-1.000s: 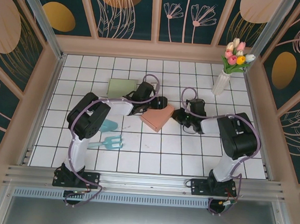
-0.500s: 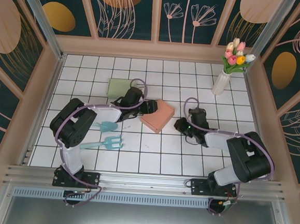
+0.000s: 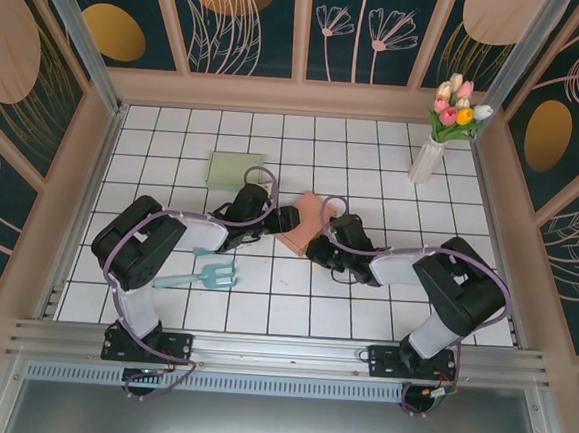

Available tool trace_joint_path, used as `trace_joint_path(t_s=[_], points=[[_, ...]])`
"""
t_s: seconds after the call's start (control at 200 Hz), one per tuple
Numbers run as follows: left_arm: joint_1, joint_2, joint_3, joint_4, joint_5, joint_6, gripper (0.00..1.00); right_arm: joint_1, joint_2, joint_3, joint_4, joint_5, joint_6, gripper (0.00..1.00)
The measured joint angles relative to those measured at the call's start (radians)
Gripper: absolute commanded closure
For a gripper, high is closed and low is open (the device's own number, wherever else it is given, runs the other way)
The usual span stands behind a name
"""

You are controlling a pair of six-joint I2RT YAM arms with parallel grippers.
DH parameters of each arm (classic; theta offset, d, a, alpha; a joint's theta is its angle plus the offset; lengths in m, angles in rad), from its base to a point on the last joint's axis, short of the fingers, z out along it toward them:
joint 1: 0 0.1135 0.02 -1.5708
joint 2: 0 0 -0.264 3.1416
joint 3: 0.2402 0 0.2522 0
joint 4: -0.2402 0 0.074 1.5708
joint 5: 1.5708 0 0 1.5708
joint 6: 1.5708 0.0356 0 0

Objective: Fold the paper box

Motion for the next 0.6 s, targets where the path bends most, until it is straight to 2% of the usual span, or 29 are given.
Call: trace_joint_path(t_s=[0.315,0.53,0.545,0.576,0.596], points=[[-0.021,0.011,0.002,0.034,-0.156,-0.021,0.29,0.051,0.045,0.018,0.075,0.069,0.145,0.89],[0.005,0.0,0.055,-0.052,-0.183,-0.026,0.27,0.103,-0.021,0.008,0.029,0.178,0.125,0.83],[0.007,-0.006,0.057,-0.062,-0.188,-0.026,0.26,0.106,-0.039,0.006,0.016,0.19,0.117,0.81],[0.011,-0.02,0.058,-0.084,-0.202,-0.025,0.26,0.11,-0.071,0.005,-0.004,0.211,0.104,0.66],[0.013,-0.03,0.058,-0.094,-0.211,-0.025,0.26,0.111,-0.098,0.005,-0.023,0.229,0.085,0.6]])
